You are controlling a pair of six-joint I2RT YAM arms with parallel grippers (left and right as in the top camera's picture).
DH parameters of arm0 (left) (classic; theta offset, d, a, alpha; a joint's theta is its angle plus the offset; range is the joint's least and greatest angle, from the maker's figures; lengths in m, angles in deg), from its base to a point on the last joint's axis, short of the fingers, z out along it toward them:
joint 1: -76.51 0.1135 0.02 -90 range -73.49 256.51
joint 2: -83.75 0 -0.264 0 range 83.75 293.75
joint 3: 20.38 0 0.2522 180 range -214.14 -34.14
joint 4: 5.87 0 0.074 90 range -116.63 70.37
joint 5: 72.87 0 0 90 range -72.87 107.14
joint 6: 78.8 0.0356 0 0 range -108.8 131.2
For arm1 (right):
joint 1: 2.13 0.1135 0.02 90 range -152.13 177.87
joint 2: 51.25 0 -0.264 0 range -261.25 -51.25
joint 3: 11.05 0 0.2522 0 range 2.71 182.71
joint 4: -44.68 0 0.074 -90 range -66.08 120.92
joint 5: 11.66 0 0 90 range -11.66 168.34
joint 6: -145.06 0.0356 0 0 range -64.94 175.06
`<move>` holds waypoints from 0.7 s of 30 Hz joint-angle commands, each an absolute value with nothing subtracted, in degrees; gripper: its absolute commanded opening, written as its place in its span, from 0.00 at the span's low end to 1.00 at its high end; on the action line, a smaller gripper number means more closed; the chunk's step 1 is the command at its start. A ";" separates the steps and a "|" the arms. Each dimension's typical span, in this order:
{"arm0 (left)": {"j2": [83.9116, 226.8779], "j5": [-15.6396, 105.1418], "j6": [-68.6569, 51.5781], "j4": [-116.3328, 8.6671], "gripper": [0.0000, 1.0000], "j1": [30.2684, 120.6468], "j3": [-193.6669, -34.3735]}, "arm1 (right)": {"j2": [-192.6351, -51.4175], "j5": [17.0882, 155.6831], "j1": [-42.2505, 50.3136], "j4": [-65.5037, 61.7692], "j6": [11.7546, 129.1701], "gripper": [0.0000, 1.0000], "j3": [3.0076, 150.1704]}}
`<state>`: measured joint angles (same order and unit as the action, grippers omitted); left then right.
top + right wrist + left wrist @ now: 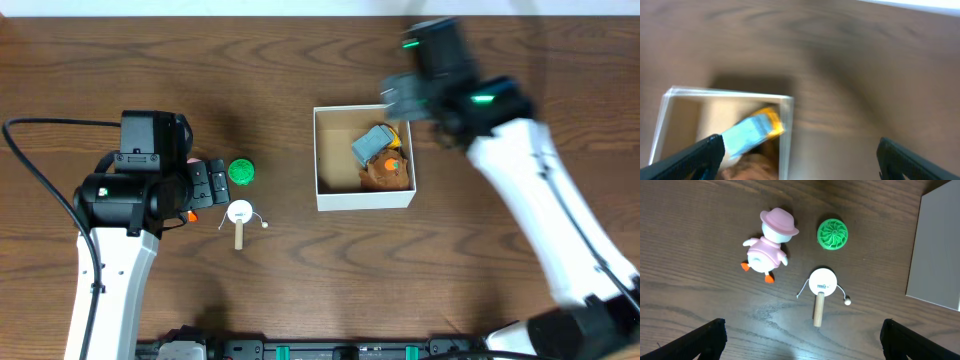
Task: Pack container
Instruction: 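Carry the bear with the right gripper and release it in the box, then grasp the pink duck figure with the left gripper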
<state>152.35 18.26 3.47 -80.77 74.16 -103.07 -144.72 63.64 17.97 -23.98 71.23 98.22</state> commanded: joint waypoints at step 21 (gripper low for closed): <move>163.97 9.45 12.13 -73.03 0.98 75.86 -104.34 | -143.63 71.34 -9.99 -28.26 83.01 0.99 73.91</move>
